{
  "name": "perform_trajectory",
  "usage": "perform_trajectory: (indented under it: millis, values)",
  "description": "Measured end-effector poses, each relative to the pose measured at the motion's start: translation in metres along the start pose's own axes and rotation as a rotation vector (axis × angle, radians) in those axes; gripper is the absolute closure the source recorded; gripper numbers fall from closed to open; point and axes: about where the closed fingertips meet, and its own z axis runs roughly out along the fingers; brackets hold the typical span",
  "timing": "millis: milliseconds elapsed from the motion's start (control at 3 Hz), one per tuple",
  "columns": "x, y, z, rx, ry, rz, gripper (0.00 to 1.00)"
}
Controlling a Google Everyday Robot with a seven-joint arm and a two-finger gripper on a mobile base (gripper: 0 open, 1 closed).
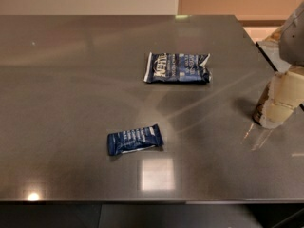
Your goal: Move orange can near blue chip bag
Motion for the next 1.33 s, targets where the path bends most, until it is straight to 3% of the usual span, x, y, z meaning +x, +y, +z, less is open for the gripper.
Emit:
perform_trajectory:
  millis: [667, 1333]
  values:
    - [0.010, -0.011, 0.000, 0.014, -0.023, 0.036, 0.00]
    - [0.052, -0.037, 0.012, 0.040, -0.065, 0.137, 0.00]
